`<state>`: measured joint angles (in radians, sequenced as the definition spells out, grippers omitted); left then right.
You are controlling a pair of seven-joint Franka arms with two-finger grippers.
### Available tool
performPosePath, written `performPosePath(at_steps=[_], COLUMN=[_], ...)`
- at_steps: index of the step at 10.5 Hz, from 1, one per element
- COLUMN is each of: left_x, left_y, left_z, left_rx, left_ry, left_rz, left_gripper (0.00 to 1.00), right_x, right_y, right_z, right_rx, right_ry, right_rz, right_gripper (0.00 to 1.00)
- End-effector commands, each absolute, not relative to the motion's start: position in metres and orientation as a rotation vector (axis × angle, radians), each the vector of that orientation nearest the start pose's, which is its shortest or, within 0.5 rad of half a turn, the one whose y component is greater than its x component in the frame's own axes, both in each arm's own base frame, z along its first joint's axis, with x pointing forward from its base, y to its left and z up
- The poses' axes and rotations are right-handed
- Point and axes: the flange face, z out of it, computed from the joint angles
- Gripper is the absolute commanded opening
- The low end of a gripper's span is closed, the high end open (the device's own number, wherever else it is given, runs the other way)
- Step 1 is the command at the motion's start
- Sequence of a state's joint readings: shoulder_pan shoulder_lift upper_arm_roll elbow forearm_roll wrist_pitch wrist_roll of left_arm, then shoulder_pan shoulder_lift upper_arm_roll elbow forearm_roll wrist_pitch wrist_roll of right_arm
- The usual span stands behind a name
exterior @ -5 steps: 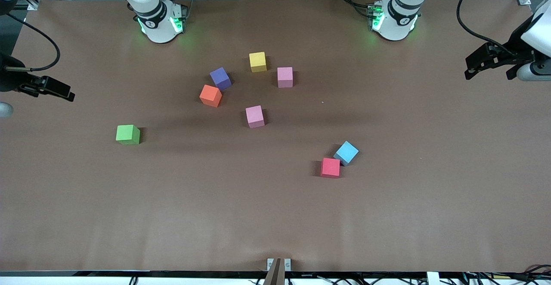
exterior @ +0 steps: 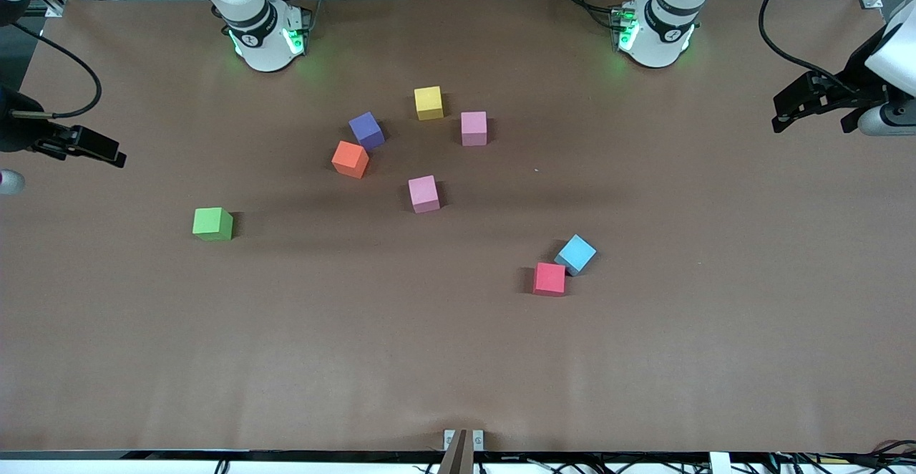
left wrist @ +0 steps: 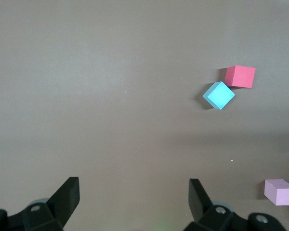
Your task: Arrange blocks into number 1
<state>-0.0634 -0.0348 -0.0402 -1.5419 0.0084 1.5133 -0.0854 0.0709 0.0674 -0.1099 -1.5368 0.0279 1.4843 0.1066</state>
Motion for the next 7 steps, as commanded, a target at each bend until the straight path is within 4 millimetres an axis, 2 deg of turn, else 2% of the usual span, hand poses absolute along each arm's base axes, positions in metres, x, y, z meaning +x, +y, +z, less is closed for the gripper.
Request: performPosePath(at_steps=[1,3,5,6,7], left_x=[0.552,0.577,0.590,0.592,0.592], left_y=[-0.053,-0.073,-0.115,-0.143,-0.168], left_z=[0.619,0.574,0.528,0.502,0.484], left_rx=[-3.153,-3.161,-3.164,-3.149,-3.132], left_ry=[-0.011,0.020,0.105,0.103,0.055], left_rz=[0.084,0.165,0.261,0.325,0.354], left_gripper=[1.00,1.00,1.00,1.00,1.00], right_x=[0.570,0.576,0.572,0.567,0.558], right_y=[0.011,0.055,0.088,0.104,0.128], right_z=[0.574,0.533,0.490,0.469,0.449], right_rx=[-3.098,-3.010,-2.945,-2.942,-2.950], right_ry=[0.167,0.111,0.083,0.058,0.006], right_rz=[0.260,0.350,0.359,0.374,0.390], right_gripper=[1.00,1.00,1.00,1.00,1.00])
